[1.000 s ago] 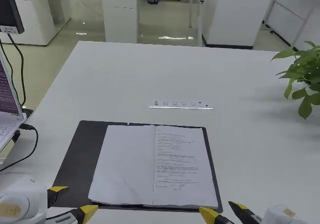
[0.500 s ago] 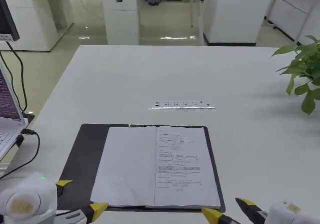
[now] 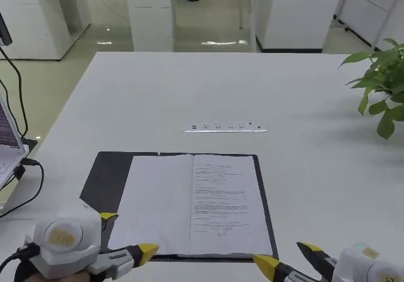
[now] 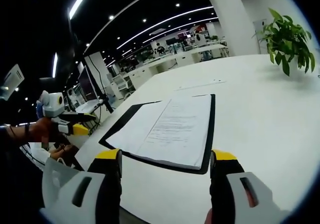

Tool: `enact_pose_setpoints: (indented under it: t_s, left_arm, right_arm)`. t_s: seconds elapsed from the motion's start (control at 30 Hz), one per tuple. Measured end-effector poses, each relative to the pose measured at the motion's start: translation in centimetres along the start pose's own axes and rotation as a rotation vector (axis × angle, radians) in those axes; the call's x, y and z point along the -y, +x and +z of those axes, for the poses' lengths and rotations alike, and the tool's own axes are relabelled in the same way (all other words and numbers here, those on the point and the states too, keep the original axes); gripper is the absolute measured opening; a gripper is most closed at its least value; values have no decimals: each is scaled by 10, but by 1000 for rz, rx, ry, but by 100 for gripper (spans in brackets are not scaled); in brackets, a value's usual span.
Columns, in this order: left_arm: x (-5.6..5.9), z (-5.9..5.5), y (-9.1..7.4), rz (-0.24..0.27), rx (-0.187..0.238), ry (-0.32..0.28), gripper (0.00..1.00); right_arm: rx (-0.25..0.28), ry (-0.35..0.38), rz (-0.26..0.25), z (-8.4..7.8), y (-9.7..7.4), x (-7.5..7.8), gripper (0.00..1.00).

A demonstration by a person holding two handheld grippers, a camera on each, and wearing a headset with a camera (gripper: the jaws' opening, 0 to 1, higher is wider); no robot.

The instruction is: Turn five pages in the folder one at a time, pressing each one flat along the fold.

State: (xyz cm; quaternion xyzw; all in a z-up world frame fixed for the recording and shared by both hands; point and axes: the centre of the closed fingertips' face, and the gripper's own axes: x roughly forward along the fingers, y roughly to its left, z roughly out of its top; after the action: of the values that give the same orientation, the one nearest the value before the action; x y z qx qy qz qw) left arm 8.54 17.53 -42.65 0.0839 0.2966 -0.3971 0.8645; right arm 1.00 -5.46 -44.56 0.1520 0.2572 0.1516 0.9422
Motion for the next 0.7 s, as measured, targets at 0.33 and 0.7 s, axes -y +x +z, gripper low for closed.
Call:
enact_pose_setpoints:
  t_s: [0.33, 0.7]
  left_arm:
    - [24, 7, 40, -72, -17, 11, 61]
    - [56, 12, 78, -153, -44, 48, 60]
  right_arm:
    - [0, 57, 11, -6, -8, 5, 69]
    - [-3, 81, 0, -7, -12, 12, 69]
